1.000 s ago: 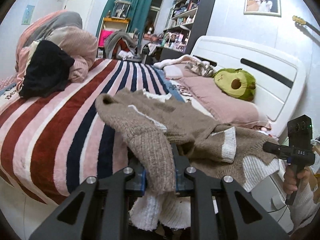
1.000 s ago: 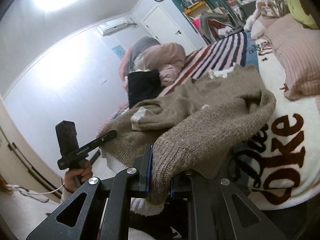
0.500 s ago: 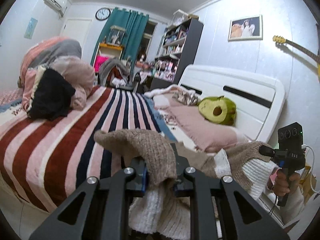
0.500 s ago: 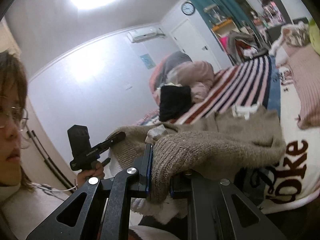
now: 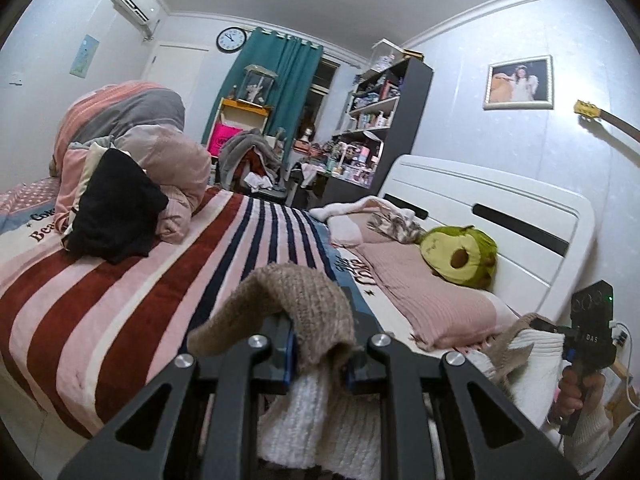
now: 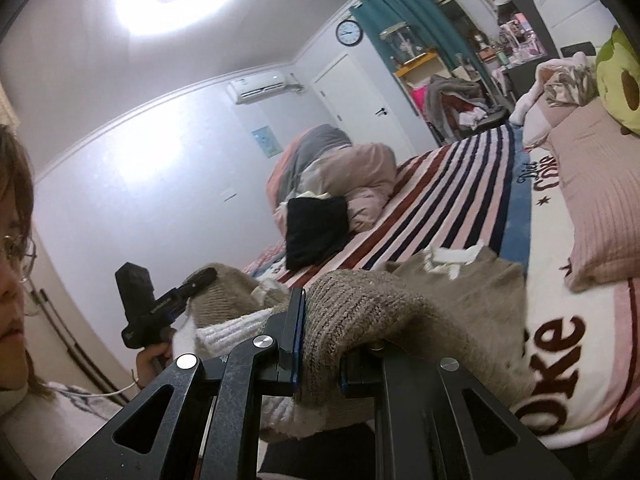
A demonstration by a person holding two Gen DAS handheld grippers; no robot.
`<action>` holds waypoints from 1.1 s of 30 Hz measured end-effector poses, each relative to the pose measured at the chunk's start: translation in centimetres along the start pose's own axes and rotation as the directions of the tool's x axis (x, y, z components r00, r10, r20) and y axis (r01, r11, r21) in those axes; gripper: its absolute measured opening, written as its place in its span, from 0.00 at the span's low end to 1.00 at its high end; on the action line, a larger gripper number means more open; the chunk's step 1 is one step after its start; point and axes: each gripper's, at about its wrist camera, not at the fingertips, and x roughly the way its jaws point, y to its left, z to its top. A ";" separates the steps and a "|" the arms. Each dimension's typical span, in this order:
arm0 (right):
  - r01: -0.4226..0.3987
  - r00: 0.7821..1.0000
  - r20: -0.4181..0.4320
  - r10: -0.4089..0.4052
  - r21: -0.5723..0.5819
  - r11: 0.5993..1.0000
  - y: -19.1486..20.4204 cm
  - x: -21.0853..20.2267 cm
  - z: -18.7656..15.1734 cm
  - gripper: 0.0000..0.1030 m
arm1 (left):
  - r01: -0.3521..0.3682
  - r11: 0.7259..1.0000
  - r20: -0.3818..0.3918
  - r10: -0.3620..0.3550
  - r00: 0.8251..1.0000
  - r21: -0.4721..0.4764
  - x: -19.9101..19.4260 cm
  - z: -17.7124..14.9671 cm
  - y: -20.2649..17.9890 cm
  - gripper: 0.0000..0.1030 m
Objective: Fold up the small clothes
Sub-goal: 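Lift the folded sweater off the bed with both grippers, then lower the sweater onto the blanket and open both grippers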
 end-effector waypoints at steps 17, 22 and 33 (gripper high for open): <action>0.147 0.989 -0.011 -0.147 0.119 0.982 -10.5 5.9 6.6 0.07 | -0.092 0.995 -0.075 0.089 0.993 -0.035 14.5 4.2 4.4 0.15; 0.217 0.976 -0.066 -0.209 0.178 0.960 -13.8 8.1 6.9 0.07 | -0.107 0.994 -0.148 0.103 0.984 -0.020 19.6 3.7 4.9 0.15; 0.393 0.911 -0.235 -0.338 0.251 0.884 -19.8 11.4 4.5 0.08 | -0.154 0.988 -0.326 0.136 0.936 -0.029 28.6 0.1 7.3 0.18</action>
